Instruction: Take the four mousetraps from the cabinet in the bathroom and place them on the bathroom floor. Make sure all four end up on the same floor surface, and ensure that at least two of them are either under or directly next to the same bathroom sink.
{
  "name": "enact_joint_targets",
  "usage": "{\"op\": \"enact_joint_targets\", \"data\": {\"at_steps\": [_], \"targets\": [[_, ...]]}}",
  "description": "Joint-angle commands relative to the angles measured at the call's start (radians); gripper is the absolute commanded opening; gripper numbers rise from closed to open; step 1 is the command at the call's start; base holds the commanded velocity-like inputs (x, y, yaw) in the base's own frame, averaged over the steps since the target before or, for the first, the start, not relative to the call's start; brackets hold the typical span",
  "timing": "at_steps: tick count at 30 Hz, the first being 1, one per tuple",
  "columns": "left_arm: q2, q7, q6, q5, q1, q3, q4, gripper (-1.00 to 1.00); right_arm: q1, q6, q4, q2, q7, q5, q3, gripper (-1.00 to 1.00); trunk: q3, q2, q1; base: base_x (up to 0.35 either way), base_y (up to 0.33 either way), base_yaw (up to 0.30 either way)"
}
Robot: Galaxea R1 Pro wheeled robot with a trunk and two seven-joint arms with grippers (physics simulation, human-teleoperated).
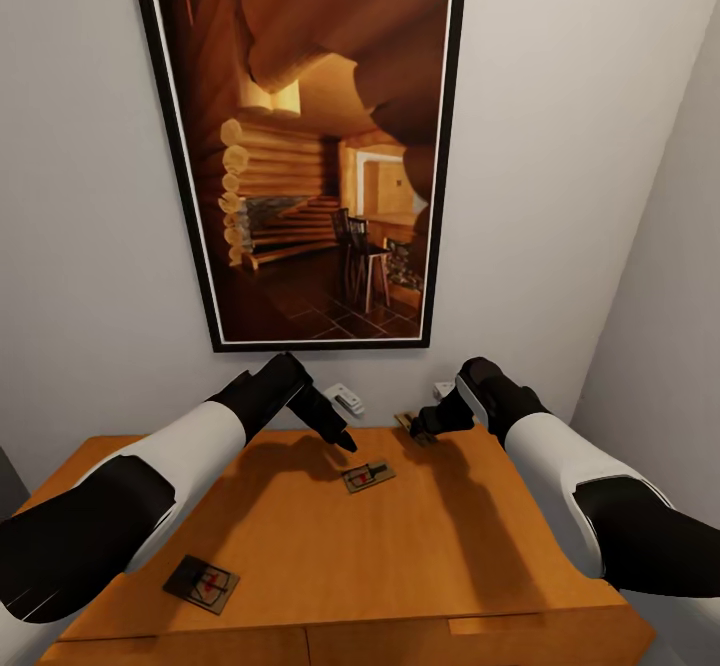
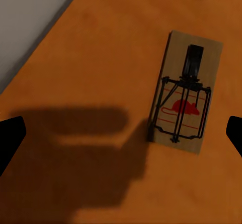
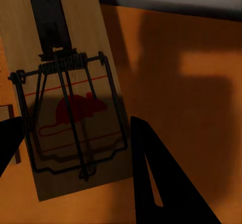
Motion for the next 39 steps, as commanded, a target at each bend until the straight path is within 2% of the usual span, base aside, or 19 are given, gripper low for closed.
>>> {"op": "enact_joint_targets", "data": {"at_steps": [1, 14, 26, 36, 39], "targets": [[0.0, -0.009, 0.002, -0.011, -0.001, 0.001, 0.0, 1.0, -0.001, 0.004, -0.001, -0.001, 0.0, -0.001, 0.006, -1.0, -0.001, -0.001, 0.0, 0.005, 0.005, 0.0], [-0.003, -0.019, -0.041, -0.005, -0.001, -0.002, 0.016, 1.0, -0.001, 0.004, -0.001, -0.001, 0.0, -0.002, 0.006, -1.0, -0.001, -0.001, 0.0, 0.001, 0.001, 0.0], [-0.022, -0.019, -0.069, -0.011, -0.001, -0.002, 0.023, 1.0, -0.001, 0.004, -0.001, -0.001, 0.0, -0.004, 0.006, -1.0, -0.001, -0.001, 0.0, 0.0, 0.0, 0.0], [-0.061, -0.019, -0.072, -0.014, -0.001, -0.005, 0.021, 1.0, -0.001, 0.004, -0.001, -0.001, 0.0, -0.005, 0.006, -1.0, -0.001, -0.001, 0.0, 0.0, 0.0, 0.0], [-0.065, -0.02, -0.072, -0.013, -0.001, -0.011, 0.022, 1.0, -0.001, 0.004, -0.001, -0.002, 0.0, -0.005, 0.005, -1.0, -0.001, -0.001, 0.0, 0.0, 0.0, 0.0]]}}
